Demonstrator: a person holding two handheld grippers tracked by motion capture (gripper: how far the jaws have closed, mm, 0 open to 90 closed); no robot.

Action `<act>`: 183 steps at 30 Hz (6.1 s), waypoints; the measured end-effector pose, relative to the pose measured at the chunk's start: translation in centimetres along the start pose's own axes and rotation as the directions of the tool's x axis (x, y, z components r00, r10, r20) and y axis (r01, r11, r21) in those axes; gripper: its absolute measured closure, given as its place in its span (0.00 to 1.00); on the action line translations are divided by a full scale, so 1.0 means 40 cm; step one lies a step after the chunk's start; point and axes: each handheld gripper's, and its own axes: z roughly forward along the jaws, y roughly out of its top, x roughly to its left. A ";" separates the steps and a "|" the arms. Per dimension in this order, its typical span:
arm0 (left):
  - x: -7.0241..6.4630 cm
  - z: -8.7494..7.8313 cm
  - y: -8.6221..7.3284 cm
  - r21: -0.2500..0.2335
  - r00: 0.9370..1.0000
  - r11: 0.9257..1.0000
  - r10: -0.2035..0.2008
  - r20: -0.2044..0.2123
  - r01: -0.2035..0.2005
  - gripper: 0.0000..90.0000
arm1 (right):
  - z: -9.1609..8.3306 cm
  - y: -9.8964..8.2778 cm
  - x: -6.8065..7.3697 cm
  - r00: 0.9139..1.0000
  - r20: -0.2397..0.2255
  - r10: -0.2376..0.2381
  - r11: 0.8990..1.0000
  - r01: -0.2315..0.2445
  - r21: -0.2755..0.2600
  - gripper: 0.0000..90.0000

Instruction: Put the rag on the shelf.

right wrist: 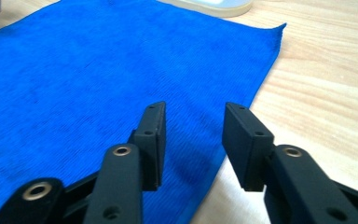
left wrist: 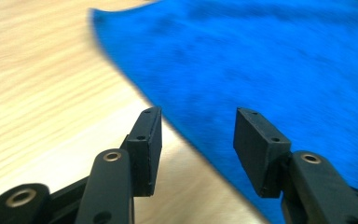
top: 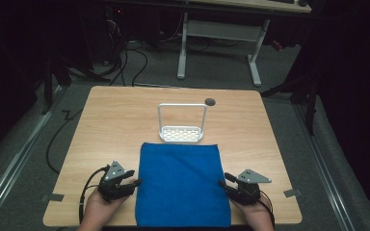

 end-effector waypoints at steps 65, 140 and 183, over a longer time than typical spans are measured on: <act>0.127 0.193 0.152 -0.046 0.988 0.990 -0.135 -0.070 0.131 0.97 | 0.211 0.186 -0.104 0.994 0.104 0.040 0.999 -0.043 0.022 0.99; -0.059 -0.213 0.415 -0.634 0.988 0.761 0.057 -0.146 -0.138 0.98 | -0.230 0.402 0.015 0.990 0.129 -0.057 0.772 0.126 -0.622 0.99; 0.239 0.044 0.630 -0.347 0.958 0.936 -0.050 -0.284 -0.054 0.98 | 0.107 0.638 -0.210 0.978 0.210 0.003 0.931 0.074 -0.358 0.99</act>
